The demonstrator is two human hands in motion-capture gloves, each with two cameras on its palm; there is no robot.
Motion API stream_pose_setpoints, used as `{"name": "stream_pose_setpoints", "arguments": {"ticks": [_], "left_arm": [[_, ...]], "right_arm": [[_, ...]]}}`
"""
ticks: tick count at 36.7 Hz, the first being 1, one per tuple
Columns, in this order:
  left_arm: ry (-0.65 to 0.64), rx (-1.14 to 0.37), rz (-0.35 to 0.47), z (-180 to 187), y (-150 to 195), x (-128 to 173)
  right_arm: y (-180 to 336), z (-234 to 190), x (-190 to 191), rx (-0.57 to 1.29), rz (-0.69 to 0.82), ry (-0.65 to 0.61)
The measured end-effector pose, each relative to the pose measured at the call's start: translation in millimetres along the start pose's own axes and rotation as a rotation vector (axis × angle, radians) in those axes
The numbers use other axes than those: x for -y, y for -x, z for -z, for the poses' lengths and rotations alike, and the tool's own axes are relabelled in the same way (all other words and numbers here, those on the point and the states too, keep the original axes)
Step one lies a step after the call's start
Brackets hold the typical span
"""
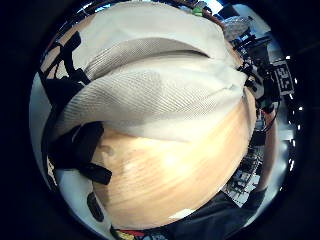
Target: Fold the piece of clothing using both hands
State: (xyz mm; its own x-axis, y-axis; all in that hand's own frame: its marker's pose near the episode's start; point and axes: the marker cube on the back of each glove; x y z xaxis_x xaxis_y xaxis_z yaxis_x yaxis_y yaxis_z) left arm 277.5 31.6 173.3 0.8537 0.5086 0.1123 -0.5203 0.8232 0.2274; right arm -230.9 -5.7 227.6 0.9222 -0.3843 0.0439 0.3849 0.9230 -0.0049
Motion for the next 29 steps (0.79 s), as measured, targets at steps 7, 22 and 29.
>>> {"name": "stream_pose_setpoints", "arguments": {"ticks": [7, 22, 29], "left_arm": [[0.098, 0.031, -0.093, 6, -7, -12], [0.135, 0.065, -0.169, -41, -9, -7], [0.110, 0.039, -0.218, -28, -12, -14]], "right_arm": [[0, 7, -4, -0.063, 0.046, 0.058], [-19, -36, 9, -0.040, 0.145, 0.129], [-16, -20, -13, -0.055, 0.073, 0.246]]}}
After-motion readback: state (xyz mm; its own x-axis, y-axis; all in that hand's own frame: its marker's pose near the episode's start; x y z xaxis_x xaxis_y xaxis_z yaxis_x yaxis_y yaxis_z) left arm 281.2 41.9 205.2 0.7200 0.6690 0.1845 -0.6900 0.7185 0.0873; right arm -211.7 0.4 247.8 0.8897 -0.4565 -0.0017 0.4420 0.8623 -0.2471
